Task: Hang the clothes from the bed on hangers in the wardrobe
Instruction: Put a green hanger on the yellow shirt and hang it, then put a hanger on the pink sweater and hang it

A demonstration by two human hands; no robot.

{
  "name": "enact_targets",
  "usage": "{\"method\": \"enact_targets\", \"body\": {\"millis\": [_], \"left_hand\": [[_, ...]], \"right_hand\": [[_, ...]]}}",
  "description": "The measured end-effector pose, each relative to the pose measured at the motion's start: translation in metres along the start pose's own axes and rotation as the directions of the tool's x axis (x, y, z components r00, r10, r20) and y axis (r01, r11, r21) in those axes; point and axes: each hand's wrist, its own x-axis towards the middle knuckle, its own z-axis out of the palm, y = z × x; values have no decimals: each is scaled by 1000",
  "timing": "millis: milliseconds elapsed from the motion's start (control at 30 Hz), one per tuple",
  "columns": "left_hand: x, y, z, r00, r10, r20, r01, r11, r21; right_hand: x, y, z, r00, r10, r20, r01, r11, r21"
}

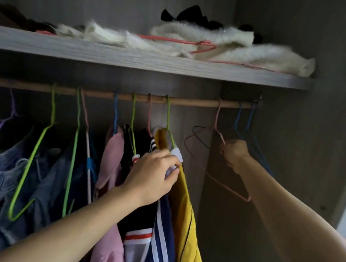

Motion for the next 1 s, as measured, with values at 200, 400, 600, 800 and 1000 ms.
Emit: {"method": "enact_targets", "body": {"millis": [200,400,600,800,1000], "left_hand": [[4,0,-8,999,48,12,-47,999,-9],[2,32,21,979,197,57,-189,974,-124],[-16,101,87,947,283,154,-231,929,-288],[-39,229,143,863,423,277,-316,878,-359],[-70,393,233,771,497,398,-289,830,-478]], "right_hand": [[-22,-25,-35,980,-192,-48,191,981,-31],[-95,33,-84,954,-275,-121,235,934,-271],[-168,106,-184,956,-206,-210,151,956,-251],[-242,192,-325,936,-182,-300,63,928,-367],[-334,294,-479,891,-14,-455,-197,889,-414]]}}
